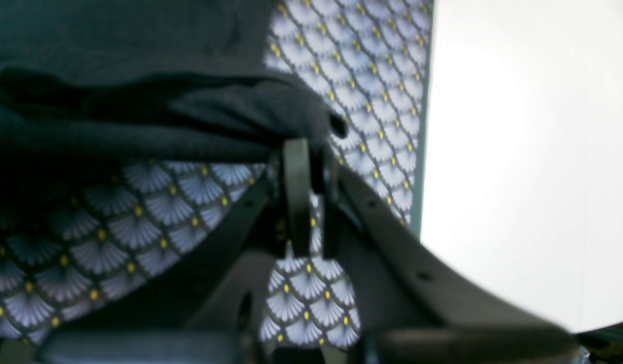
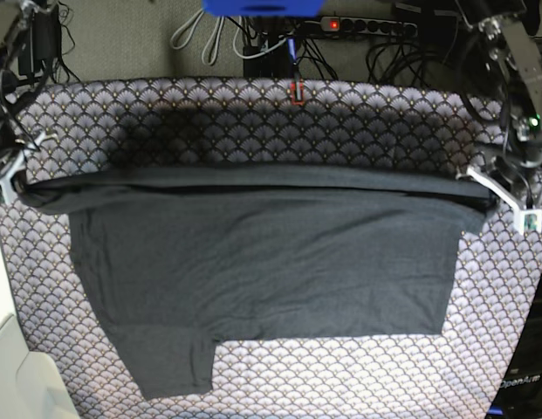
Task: Fold the T-shirt properly
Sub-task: 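Pull both held corners back toward the arms, unfolding the shirt flat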
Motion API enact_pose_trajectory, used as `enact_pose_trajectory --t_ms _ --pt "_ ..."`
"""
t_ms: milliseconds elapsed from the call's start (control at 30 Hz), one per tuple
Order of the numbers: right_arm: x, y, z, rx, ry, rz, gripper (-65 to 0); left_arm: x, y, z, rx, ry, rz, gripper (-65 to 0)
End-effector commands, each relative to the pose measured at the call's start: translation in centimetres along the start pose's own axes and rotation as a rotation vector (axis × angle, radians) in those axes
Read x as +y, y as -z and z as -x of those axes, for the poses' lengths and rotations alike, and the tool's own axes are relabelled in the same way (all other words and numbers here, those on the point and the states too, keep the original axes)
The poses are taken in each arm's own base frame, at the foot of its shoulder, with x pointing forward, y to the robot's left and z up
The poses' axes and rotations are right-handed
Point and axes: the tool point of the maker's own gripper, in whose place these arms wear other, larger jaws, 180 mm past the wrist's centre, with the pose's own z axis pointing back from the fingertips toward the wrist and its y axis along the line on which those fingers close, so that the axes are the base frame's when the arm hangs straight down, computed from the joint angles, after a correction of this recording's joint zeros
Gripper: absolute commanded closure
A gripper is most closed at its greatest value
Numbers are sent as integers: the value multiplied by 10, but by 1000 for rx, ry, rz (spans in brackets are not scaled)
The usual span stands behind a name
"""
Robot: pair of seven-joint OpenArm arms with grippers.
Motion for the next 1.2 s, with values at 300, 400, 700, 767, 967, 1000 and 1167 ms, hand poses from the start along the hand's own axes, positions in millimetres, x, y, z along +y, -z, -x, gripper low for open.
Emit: enact_pose_trajectory --t_ms 300,400,700,767,967,1000,1167 --pt "-25 13 -50 -29 -73 38 0 11 27 -28 -10 -67 -7 -3" --pt "-24 22 -45 -7 -72 16 0 12 31 -25 1 -75 -4 -3" --pt "-17 26 -22 46 -60 -11 0 12 28 -15 17 -74 -4 -3" --pt "-13 24 -13 67 -65 -21 0 12 27 -4 41 -67 -5 -3" --pt "7 18 28 155 -65 -70 0 12 24 23 94 -57 -5 -3" --pt "9 17 32 160 -62 -76 0 12 24 27 102 -57 -5 -3" --pt "29 10 53 165 -47 -121 0 13 20 53 158 -44 -8 -3"
